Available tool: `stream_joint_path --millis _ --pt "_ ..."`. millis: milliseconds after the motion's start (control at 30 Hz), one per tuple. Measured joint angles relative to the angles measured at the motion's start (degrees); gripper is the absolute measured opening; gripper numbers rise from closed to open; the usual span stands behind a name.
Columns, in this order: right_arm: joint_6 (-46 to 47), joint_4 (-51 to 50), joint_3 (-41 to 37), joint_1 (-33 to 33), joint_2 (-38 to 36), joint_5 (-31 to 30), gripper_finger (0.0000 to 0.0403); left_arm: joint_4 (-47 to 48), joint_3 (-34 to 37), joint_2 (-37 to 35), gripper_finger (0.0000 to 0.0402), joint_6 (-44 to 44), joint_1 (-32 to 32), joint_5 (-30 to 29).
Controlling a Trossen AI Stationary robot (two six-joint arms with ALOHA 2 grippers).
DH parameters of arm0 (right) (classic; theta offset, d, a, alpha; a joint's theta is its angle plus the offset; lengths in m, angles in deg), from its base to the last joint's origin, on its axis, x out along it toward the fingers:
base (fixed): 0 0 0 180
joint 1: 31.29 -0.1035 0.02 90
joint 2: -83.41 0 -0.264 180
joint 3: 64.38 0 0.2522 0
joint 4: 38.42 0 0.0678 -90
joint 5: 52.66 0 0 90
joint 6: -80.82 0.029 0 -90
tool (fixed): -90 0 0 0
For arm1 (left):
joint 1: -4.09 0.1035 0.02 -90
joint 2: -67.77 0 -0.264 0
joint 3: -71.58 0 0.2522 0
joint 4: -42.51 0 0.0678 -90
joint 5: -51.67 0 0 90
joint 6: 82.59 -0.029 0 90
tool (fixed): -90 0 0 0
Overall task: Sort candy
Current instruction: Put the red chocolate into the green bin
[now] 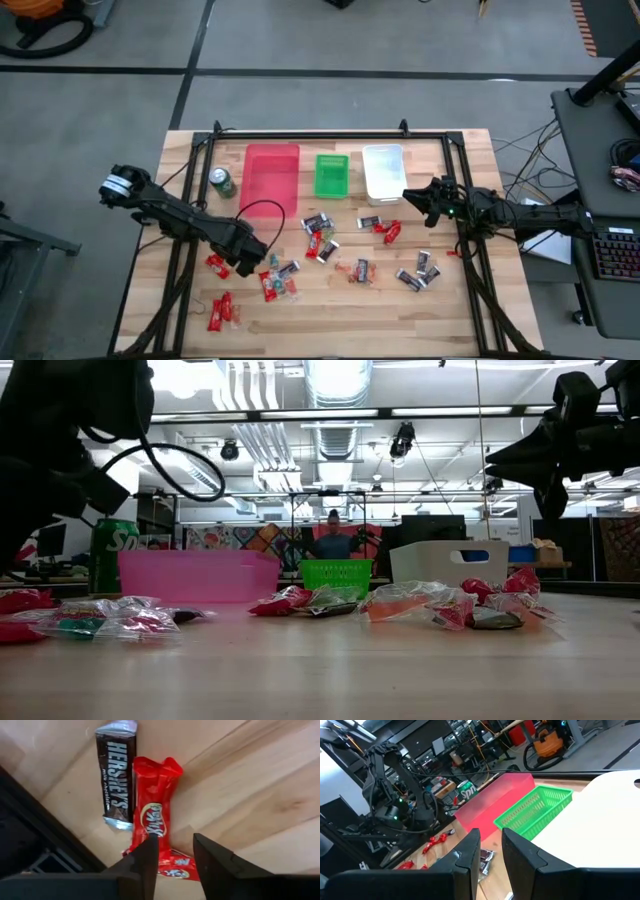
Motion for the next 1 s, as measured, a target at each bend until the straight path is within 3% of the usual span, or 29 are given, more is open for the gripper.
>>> stream_joint_path --millis 300,1000 --pt "0.88 0.0 0.0 0.0 0.0 0.0 0.0073 0.05 0.92 0.1 0.0188 -0.57 0.01 -6.51" --pt "0.88 -0.04 0.0 0.0 0.0 0.0 0.0073 -8.73 6.03 0.34 0.0153 1.84 0.07 -7.48"
